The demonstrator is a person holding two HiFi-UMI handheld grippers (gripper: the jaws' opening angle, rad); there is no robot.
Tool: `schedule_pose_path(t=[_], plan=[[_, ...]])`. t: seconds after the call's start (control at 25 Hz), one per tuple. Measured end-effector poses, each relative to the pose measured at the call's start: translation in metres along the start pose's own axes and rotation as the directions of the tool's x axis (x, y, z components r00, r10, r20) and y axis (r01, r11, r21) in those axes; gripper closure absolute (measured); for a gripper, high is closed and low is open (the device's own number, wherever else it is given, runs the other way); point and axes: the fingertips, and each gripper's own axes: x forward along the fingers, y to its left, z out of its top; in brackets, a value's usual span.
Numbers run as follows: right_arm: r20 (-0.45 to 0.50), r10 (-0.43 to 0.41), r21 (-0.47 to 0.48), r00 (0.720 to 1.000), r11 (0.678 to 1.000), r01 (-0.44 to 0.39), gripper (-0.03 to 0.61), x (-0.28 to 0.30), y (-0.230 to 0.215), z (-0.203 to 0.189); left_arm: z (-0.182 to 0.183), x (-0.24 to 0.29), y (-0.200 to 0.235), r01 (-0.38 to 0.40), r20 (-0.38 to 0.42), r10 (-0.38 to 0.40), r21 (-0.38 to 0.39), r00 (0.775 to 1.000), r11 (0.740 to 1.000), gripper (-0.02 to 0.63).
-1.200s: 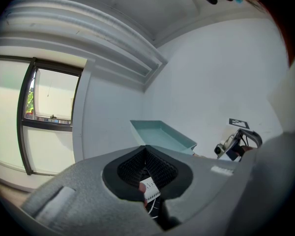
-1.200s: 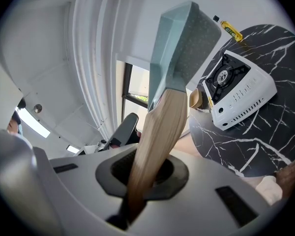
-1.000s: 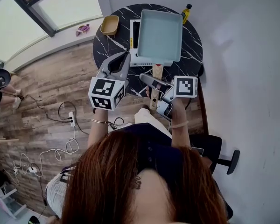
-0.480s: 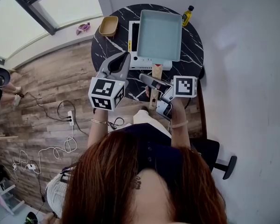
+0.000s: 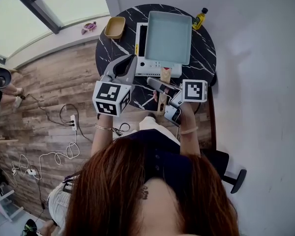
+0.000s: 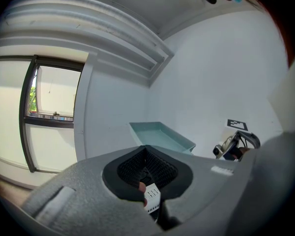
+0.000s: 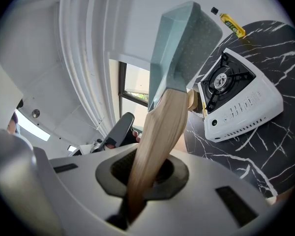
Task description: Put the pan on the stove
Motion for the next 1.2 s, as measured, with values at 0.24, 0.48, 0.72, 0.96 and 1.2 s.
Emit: schedule_pose_path(t=[0.24,0.48,0.72,0.96,1.2], plan=[[-0.016,-0.001,0.035,1.000,0.999,0.002,0.548,0.003,-0.011,0.007,-0.001,0.010,0.006,-0.013,-0.009,0.013,-0.003,1.000,1.000,0.603],[-0.035,0.004,0.050,0.999,0.999,-0.002,0.548,0.007,-0.021,0.015,-0.007,0.020,0.011,-0.027,-0.028,0.027,-0.015,0.999,1.000,0.603],[-0.052,0.009,0.054,0.999,0.999,-0.006,0.548,0.009,-0.035,0.022,-0.011,0.033,0.012,-0.032,-0.034,0.031,-0.016,0.999,0.999,0.603],[-0.068,0.012,0.069,0.998,0.998,-0.007,0.545,0.012,-0.048,0.028,-0.015,0.042,0.014,-0.043,-0.046,0.042,-0.020,0.998,0.999,0.603],[-0.090,0.012,0.077,0.996,0.997,-0.005,0.545,0.018,-0.064,0.035,-0.023,0.052,0.020,-0.057,-0.062,0.056,-0.027,0.997,0.998,0.603]])
